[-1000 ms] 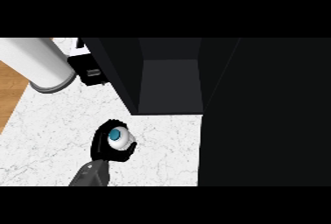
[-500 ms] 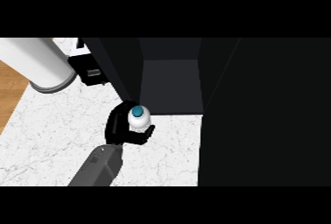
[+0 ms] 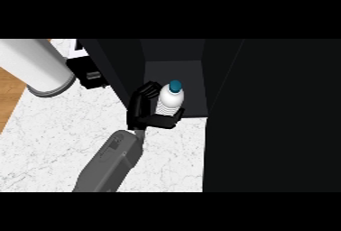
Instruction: Pick up the bottled water, place it into the cabinet and close the cabinet
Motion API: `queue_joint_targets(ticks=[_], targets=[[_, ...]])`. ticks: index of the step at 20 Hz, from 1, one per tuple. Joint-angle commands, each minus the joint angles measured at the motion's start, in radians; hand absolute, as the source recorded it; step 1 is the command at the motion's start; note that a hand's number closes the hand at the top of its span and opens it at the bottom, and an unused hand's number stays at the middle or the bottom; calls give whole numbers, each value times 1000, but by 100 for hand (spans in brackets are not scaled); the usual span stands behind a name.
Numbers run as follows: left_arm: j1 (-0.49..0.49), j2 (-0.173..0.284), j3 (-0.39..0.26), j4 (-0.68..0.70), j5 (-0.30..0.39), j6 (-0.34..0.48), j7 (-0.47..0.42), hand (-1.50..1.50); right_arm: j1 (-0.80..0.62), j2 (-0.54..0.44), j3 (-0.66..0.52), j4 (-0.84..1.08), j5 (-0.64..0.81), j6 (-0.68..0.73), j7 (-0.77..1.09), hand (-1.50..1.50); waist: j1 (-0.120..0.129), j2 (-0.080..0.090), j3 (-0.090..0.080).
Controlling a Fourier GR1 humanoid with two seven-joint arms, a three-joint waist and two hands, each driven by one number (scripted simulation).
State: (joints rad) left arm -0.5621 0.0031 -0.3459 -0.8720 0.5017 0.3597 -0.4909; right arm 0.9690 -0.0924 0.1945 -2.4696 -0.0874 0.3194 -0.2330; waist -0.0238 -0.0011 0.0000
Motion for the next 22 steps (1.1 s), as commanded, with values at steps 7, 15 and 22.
queue_joint_targets(ticks=[7, 15, 22], targets=[[-327, -3, -14, 206, 69, 192, 119, 150, -58, -14, -84, -20, -114, 14, 38, -150, -14, 11, 0], [-434, -3, -39, 475, -25, 214, 58, 150, -42, -24, -106, -7, -128, 60, 3, -150, -34, 16, 1], [-513, 6, 64, 639, 23, 262, 59, 150, -52, -31, -136, -24, -172, 71, 34, -150, -47, 25, -1]])
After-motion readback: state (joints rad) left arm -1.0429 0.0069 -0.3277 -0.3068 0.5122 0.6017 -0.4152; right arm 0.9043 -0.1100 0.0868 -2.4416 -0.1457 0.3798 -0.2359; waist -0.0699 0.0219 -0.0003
